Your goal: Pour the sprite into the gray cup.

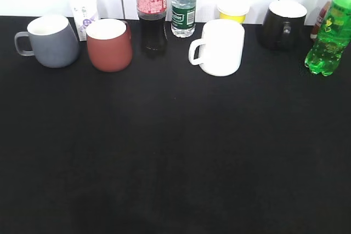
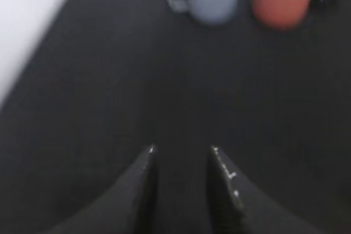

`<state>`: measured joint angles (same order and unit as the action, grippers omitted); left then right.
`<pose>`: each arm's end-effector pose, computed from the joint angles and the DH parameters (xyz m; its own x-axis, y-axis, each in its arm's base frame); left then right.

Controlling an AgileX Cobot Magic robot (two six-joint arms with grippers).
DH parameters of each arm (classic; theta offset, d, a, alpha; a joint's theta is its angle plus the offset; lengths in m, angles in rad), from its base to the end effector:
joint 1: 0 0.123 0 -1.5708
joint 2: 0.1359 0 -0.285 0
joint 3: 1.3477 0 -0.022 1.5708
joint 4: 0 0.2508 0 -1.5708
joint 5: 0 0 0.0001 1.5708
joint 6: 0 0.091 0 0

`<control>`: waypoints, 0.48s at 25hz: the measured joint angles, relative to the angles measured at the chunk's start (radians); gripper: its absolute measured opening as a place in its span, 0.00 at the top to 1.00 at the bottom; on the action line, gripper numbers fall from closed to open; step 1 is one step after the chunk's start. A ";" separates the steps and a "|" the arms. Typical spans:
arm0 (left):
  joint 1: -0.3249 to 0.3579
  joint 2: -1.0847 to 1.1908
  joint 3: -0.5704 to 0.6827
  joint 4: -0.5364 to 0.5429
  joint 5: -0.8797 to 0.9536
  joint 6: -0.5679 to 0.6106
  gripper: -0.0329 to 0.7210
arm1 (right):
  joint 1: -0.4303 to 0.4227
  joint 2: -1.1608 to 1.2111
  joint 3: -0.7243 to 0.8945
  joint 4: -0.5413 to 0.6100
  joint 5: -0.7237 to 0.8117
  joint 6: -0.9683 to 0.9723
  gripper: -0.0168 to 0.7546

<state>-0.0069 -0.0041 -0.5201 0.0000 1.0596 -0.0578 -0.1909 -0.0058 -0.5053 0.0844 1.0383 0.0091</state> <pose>-0.0078 0.0001 0.2829 -0.4330 -0.0548 -0.8997 -0.0181 0.9985 -0.0521 -0.0043 0.0076 0.2808 -0.4098 0.1320 -0.9026 0.1462 0.9862 0.0779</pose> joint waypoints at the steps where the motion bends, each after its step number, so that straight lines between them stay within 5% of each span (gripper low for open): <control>1: 0.005 -0.003 0.000 0.010 0.000 0.000 0.65 | 0.000 0.000 0.000 0.001 0.000 0.000 0.23; 12: 0.005 -0.003 0.003 0.000 0.000 0.000 0.65 | 0.000 0.000 0.002 0.002 0.000 0.000 0.23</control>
<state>-0.0019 -0.0070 -0.5170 0.0000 1.0596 -0.0578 -0.1909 -0.0057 -0.5035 0.0859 1.0383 0.0090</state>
